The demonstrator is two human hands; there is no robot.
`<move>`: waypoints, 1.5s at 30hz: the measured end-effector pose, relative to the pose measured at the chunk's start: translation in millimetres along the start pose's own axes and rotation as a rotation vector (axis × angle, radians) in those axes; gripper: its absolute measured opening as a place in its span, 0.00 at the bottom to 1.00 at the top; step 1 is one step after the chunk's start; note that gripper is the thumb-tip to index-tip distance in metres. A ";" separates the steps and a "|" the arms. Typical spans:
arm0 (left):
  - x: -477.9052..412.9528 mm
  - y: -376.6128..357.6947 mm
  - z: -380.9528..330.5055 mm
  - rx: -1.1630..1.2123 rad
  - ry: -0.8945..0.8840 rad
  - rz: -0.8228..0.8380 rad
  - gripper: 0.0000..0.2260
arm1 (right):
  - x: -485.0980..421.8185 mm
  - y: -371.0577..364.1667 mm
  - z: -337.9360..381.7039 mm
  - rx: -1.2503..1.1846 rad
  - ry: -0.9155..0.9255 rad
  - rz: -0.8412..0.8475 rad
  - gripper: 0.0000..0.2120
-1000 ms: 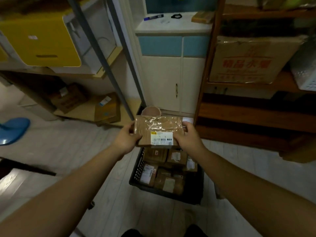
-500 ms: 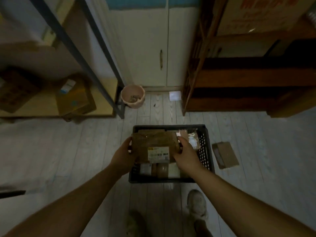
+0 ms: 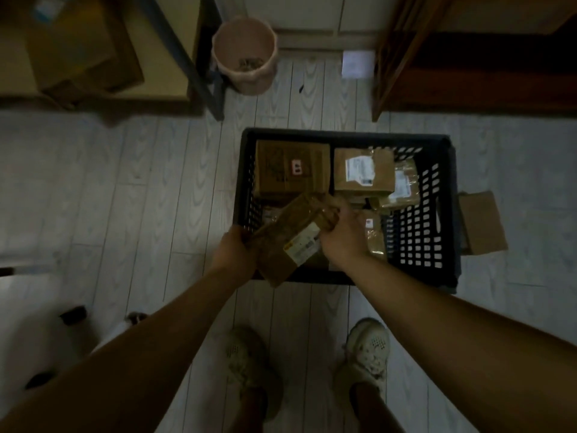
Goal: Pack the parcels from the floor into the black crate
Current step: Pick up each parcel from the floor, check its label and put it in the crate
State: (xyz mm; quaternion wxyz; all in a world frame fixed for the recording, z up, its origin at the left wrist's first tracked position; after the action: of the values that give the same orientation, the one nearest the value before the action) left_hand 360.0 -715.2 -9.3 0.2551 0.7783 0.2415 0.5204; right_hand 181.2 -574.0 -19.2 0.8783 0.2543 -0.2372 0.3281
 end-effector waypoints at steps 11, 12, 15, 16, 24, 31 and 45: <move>-35.0 -33.3 14.2 -0.115 -0.029 0.013 0.16 | -36.4 -85.2 -31.8 -0.051 -0.145 0.201 0.37; -38.2 -32.0 14.0 -0.170 -0.041 0.007 0.16 | -37.7 -90.9 -30.8 -0.032 -0.148 0.226 0.38; -48.7 -27.0 18.0 -0.311 -0.051 -0.026 0.15 | -39.6 -109.9 -33.0 0.038 -0.106 0.303 0.39; -52.3 -24.8 17.1 -0.389 -0.077 -0.050 0.16 | -39.0 -115.1 -36.5 0.087 -0.089 0.319 0.40; -63.9 -40.4 27.3 -1.082 -0.403 -0.050 0.33 | -44.3 -142.4 -78.2 0.407 -0.167 0.472 0.45; -27.2 -11.4 5.3 -0.843 -0.274 0.138 0.33 | -17.9 -81.3 -35.5 0.274 -0.126 0.422 0.39; 229.4 113.1 -215.6 -0.343 -0.443 0.093 0.21 | 182.2 257.4 159.9 0.253 -0.068 0.077 0.22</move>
State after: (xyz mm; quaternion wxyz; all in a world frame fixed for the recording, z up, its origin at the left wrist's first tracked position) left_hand 249.7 -621.8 292.3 0.4054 0.8290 0.0524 0.3818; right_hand 84.2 -418.6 283.2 0.8174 0.3647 -0.2333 0.3800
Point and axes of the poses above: each hand's wrist, its own x-axis away from the middle knuckle, its own y-axis out of the back of the hand, z = x × y, the point moved 10 cm from there along -x, towards the middle knuckle, and after that the axes turned 13 degrees about -x, right-handed, at the moved point
